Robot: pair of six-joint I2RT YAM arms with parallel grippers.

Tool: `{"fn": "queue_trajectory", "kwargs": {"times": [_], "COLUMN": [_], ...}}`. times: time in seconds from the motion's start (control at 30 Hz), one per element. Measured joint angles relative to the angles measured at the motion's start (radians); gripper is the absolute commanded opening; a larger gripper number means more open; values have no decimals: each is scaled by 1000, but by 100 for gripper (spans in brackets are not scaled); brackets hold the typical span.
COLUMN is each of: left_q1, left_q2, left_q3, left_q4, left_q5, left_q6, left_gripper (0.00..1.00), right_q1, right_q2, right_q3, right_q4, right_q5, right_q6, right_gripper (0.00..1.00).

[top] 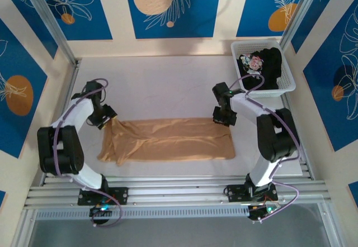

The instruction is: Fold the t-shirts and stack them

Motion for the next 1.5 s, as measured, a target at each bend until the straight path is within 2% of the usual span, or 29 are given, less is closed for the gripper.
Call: {"fn": "queue_trajectory", "kwargs": {"times": [0.1, 0.23, 0.3, 0.53, 0.6, 0.73, 0.9, 0.97, 1.03, 1.07, 1.2, 1.27, 1.37, 1.5], "left_q1": [0, 0, 0, 1, 3, 4, 5, 5, 5, 5, -11, -33, -102, -174], "left_q2": [64, 117, 125, 85, 59, 13, 5, -2, -29, -47, -166, -234, -320, -316], "left_q3": [24, 28, 24, -34, -45, -51, -51, -51, -55, -59, -82, -112, -187, -310], "left_q4": [39, 70, 73, 64, 54, 34, -9, -33, -58, -69, -111, -114, -78, 14], "left_q5": [18, 14, 3, -88, -107, -126, -134, -139, -146, -148, -150, -129, -39, 124], "left_q6": [31, 73, 82, 92, 91, 80, 63, 58, 52, 47, 30, 23, 27, 67], "left_gripper": [48, 24, 15, 0, 0, 10, 8, 15, 30, 33, 36, 36, 39, 44], "right_q1": [-15, -27, -30, -32, -33, -34, -33, -29, -19, -13, 36, 66, 93, 119], "right_q2": [54, 90, 100, 116, 116, 117, 119, 113, 92, 76, -10, -48, -72, -56], "right_q3": [16, 28, 40, 60, 60, 60, 63, 63, 62, 62, 62, 62, 62, 62], "right_q4": [-5, -17, -31, -66, -75, -82, -85, -86, -86, -86, -79, -55, 16, 94], "right_q5": [-4, -3, -3, 4, 6, 12, 22, 31, 50, 57, 70, 39, -76, -209], "right_q6": [0, 4, 10, 30, 31, 31, 30, 28, 19, 12, -25, -51, -93, -128], "right_gripper": [24, 24, 23, 22, 23, 23, 26, 31, 35, 36, 37, 38, 38, 38]}}
